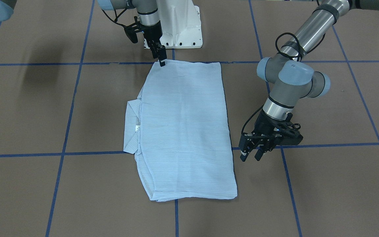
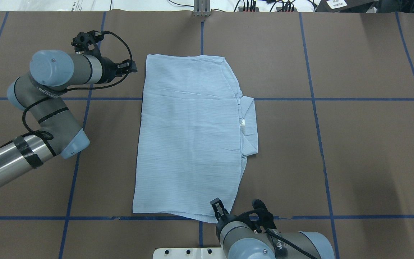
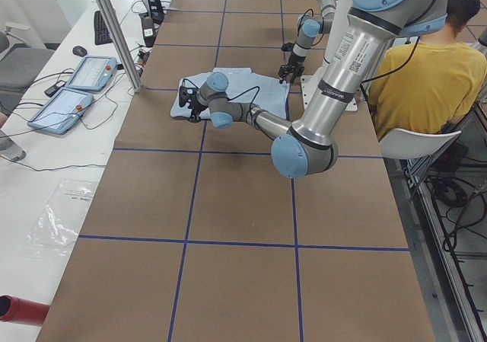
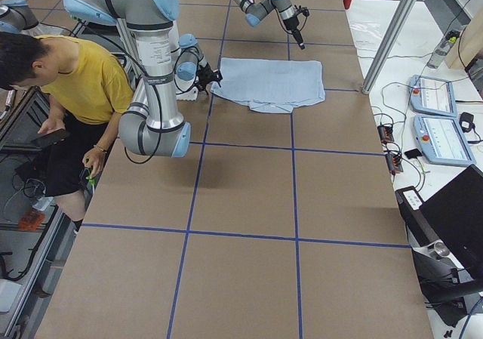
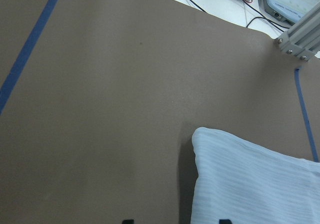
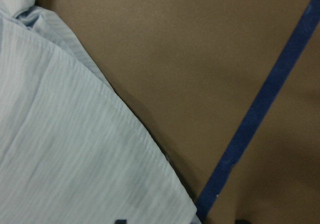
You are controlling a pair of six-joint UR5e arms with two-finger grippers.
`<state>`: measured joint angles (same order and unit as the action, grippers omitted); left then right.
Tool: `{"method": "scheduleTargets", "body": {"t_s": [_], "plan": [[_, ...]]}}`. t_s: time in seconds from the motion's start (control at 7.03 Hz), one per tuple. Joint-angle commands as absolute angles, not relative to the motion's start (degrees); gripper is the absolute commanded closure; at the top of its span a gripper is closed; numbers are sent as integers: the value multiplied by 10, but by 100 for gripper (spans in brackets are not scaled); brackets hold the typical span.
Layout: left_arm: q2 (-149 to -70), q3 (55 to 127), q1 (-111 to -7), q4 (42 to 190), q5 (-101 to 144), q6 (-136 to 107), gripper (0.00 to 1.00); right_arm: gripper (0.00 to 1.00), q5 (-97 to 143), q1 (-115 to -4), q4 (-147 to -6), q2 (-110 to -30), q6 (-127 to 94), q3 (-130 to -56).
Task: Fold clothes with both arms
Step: 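Lower the right gripper onto the near corner of the shirt and grasp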
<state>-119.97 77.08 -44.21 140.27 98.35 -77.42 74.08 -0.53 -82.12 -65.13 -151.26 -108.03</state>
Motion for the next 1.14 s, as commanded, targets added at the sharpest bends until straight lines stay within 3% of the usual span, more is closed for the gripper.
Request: {"method": "scheduleTargets", "body": {"t_s": [0.0, 0.28, 0.57, 0.71, 1.0], "plan": [[-1200, 771, -442, 1403, 983, -774, 35, 36, 742, -5, -822, -651, -1513, -1080], [-1200, 773, -442, 1403, 983, -776, 35, 54, 742, -5, -821, -650, -1516, -1079], [-1200, 773, -442, 1403, 983, -776, 35, 94, 742, -7, -818, -647, -1520, -1078], [-1199, 773, -443, 1403, 983, -776, 35, 100, 742, -11, -814, -647, -1520, -1078], [-1200, 778, -442, 1403, 983, -778, 35, 100, 743, -19, -814, -642, -1515, -1081]]}}
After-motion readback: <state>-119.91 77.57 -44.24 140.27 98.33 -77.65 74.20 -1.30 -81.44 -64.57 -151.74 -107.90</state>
